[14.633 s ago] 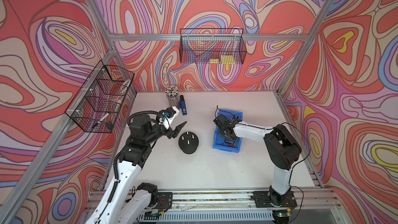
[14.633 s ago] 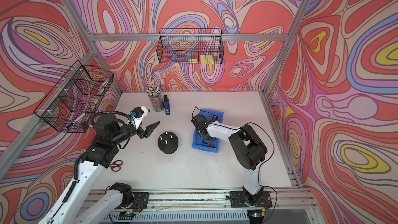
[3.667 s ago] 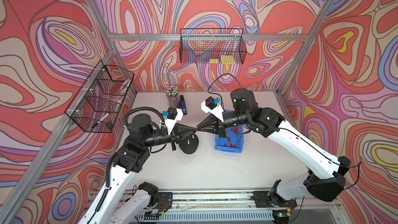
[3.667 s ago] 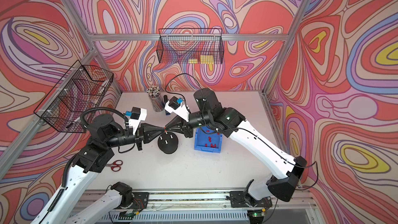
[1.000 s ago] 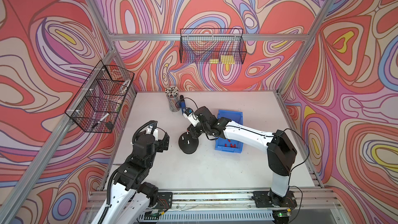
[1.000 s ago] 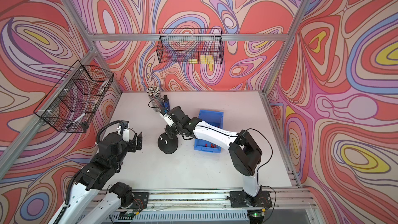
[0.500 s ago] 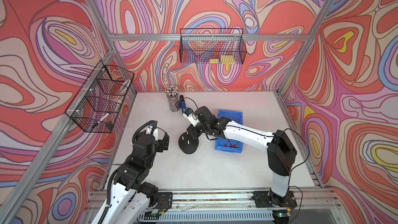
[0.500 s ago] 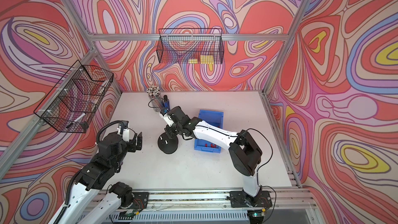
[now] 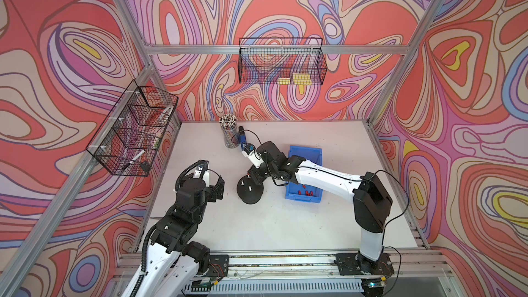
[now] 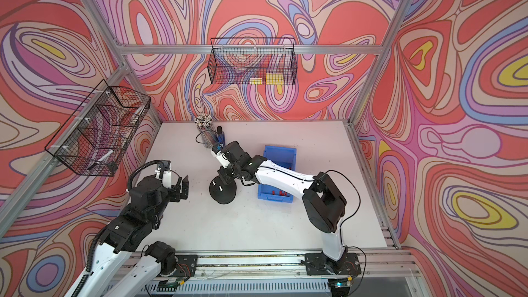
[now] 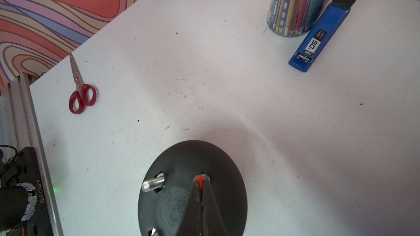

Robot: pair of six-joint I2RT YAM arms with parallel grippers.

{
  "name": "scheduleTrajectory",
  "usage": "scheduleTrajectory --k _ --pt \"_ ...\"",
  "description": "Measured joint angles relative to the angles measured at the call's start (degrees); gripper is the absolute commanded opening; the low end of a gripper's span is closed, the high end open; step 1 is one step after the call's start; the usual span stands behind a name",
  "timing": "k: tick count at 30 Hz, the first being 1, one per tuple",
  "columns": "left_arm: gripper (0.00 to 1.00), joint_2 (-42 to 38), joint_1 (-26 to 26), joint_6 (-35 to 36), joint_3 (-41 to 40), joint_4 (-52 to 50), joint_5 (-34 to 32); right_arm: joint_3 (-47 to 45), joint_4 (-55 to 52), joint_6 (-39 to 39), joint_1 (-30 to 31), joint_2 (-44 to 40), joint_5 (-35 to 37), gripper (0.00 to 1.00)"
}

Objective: Cover the protruding screws with screw protection sleeves
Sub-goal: Attach the screw protection sleeve to the screw.

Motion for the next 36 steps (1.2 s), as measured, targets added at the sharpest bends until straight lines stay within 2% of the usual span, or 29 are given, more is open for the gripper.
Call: scheduleTrajectory --k 22,28,36 --pt "0.99 -0.4 0.0 0.0 0.0 0.0 0.0 1.9 -2.9 -1.2 1.1 1.0 2.7 0.00" --pt "0.99 -0.4 0.0 0.0 0.0 0.0 0.0 2.7 -3.9 -1.7 1.4 1.3 3.4 0.18" --pt "0.99 -0.4 0.0 -0.2 0.0 0.0 0.0 2.7 -3.9 -1.4 1.5 1.4 2.8 0.24"
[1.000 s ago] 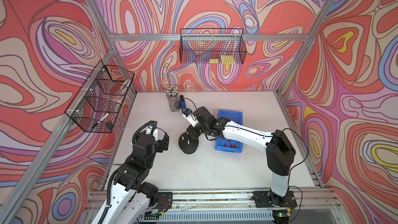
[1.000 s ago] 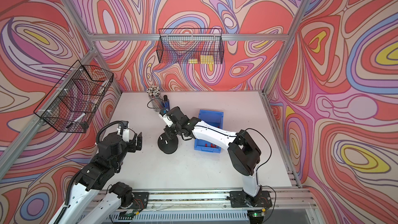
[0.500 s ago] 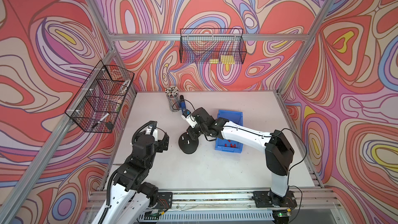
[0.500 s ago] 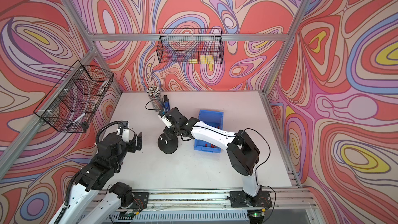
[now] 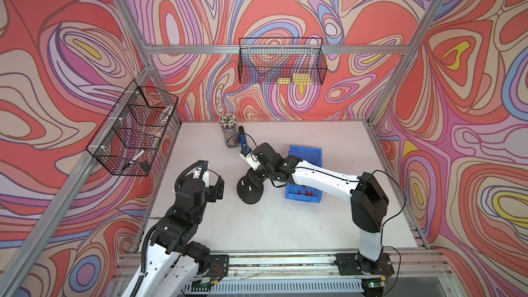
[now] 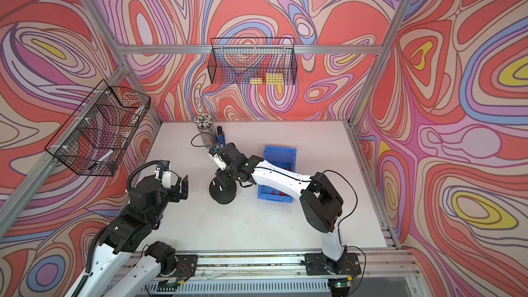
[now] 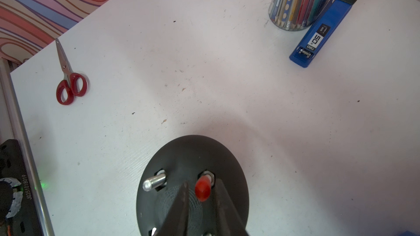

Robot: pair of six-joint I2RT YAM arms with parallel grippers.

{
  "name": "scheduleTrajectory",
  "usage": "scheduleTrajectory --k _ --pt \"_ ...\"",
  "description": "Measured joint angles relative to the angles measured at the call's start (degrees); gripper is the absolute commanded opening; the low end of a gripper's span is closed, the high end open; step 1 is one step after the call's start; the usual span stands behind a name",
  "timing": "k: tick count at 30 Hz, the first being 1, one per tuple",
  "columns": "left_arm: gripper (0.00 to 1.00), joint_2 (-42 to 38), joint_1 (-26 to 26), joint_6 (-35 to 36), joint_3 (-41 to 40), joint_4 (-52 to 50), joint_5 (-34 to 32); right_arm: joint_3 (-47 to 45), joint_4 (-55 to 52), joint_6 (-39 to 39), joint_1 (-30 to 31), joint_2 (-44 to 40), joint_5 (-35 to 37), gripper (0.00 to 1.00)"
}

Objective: Cover the protruding screws with screw protection sleeves
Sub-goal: Attach the screw protection sleeve to the screw.

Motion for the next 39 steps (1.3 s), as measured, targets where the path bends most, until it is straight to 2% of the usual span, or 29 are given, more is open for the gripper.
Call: scheduleTrajectory --k 9,23,39 --pt "0.99 -0.2 0.0 0.0 0.0 0.0 0.0 0.9 0.1 0.7 0.0 0.0 -0.1 0.24" --pt "0.99 -1.1 0.2 -0.2 0.0 0.0 0.0 1.0 0.5 2.0 0.2 0.0 0.3 0.09" --pt "0.99 -1.1 0.3 -0.2 0.0 0.0 0.0 0.7 1.1 2.2 0.2 0.9 1.5 0.08"
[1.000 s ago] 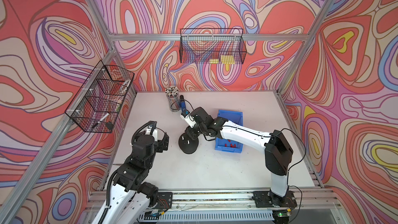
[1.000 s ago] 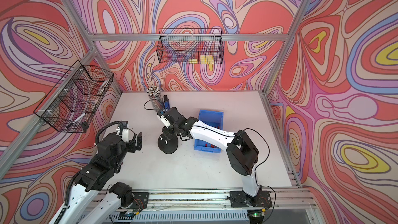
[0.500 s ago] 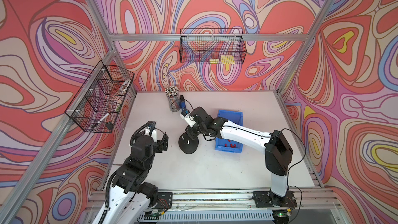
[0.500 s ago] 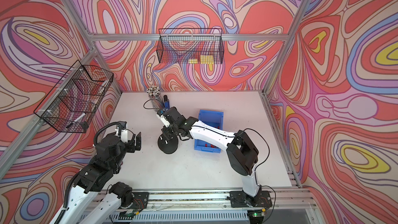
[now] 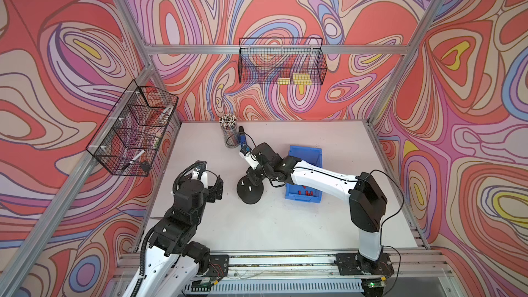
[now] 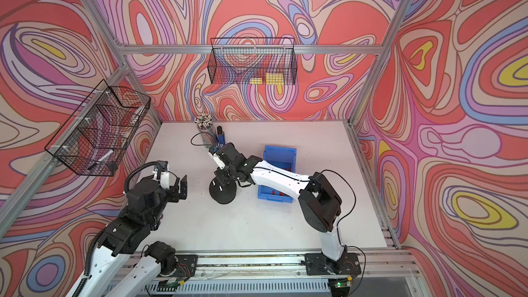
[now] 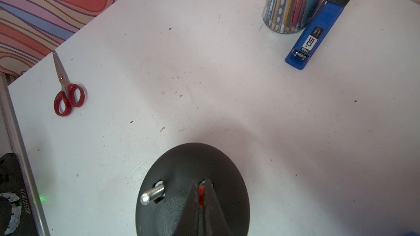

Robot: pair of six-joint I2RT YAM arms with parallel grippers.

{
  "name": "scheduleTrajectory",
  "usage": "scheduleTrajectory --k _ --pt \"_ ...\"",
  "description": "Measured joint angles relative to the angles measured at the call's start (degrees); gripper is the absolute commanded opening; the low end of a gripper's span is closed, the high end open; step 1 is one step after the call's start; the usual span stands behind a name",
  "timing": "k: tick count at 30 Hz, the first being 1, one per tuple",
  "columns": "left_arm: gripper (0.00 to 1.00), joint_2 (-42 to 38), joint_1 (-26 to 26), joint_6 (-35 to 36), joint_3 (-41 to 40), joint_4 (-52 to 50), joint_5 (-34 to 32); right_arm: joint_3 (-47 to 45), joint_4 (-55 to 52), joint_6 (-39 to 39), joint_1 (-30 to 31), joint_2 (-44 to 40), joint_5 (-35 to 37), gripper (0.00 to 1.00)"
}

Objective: Cover the protruding screws with screw protection sleeves
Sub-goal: Attach the screw protection sleeve to the screw, then pick up the screw protection sleeve from the storage box.

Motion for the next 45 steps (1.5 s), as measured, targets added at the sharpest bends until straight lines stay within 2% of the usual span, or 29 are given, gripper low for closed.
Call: scheduleTrajectory --k 2,9,18,28,35,40,45 --pt "0.99 0.0 0.0 0.0 0.0 0.0 0.0 0.0 0.2 0.0 0.0 0.2 0.0 0.09" --pt "0.99 0.0 0.0 0.0 0.0 0.0 0.0 0.1 0.0 0.9 0.0 0.2 0.4 0.21" --pt "0.99 3.0 0.0 0.0 0.7 0.0 1.9 0.6 -1.3 3.0 0.0 -2.9 4.4 0.25" --pt "0.95 16.8 0.0 0.9 9.0 5.7 13.9 -0.5 -6.9 6.7 0.0 -18.1 17.5 0.25" --pt "0.92 28.7 -0.7 0.9 15.5 11.6 23.8 -4.0 -17.4 11.3 -0.7 -24.1 26.2 0.24" --pt "0.91 34.3 -2.7 1.2 18.8 14.8 29.0 -7.6 -24.9 14.7 -3.3 -25.6 27.2 0.23" --pt "0.89 39.1 -5.5 3.1 21.9 15.7 32.9 -11.1 -28.7 16.6 -8.9 -27.2 25.0 0.23"
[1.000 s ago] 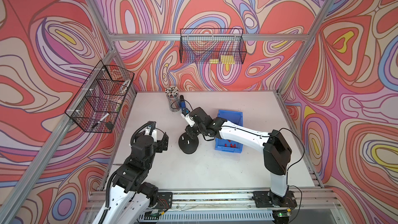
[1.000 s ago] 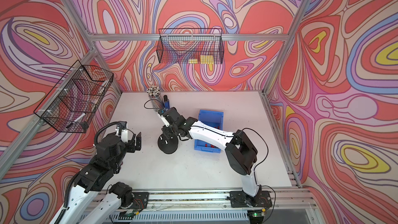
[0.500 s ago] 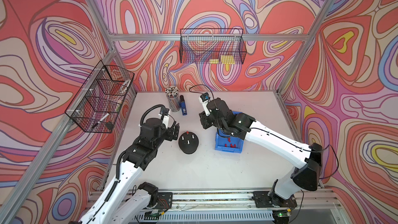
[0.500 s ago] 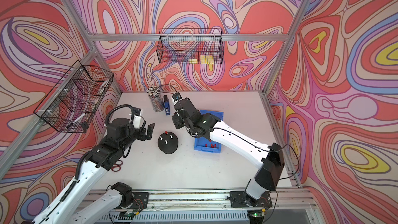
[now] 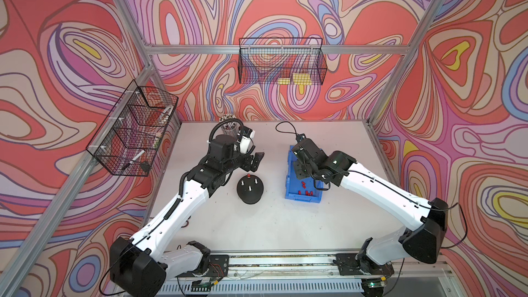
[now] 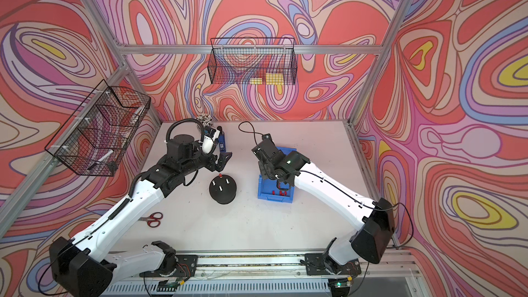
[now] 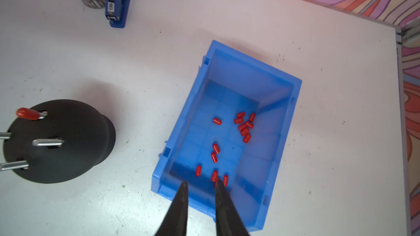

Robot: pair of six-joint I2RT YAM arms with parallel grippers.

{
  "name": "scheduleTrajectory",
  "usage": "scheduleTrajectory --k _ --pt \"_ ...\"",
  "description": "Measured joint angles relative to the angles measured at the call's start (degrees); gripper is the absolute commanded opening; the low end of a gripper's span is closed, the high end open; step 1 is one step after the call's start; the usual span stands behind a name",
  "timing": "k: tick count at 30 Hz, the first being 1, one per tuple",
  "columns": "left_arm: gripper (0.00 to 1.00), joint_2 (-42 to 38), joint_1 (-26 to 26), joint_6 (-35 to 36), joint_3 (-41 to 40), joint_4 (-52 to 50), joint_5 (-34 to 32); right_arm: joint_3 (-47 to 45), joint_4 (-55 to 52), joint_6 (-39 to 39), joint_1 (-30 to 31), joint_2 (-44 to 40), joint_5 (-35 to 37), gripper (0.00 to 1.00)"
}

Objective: Cover the protruding screws with screw protection sleeves
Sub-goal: Pick up the screw protection sleeve from the storage box.

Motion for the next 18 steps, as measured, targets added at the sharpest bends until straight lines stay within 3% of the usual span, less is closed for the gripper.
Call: scheduleTrajectory --k 5,18 --pt "0.89 2.5 -1.3 1.4 0.6 1.2 1.7 -2.1 -1.2 0.5 -4.5 0.0 -3.3 0.23" --pt "0.88 2.4 -1.3 1.4 -2.1 2.7 -1.0 -5.6 1.1 -0.3 -5.2 7.4 -8.6 0.20"
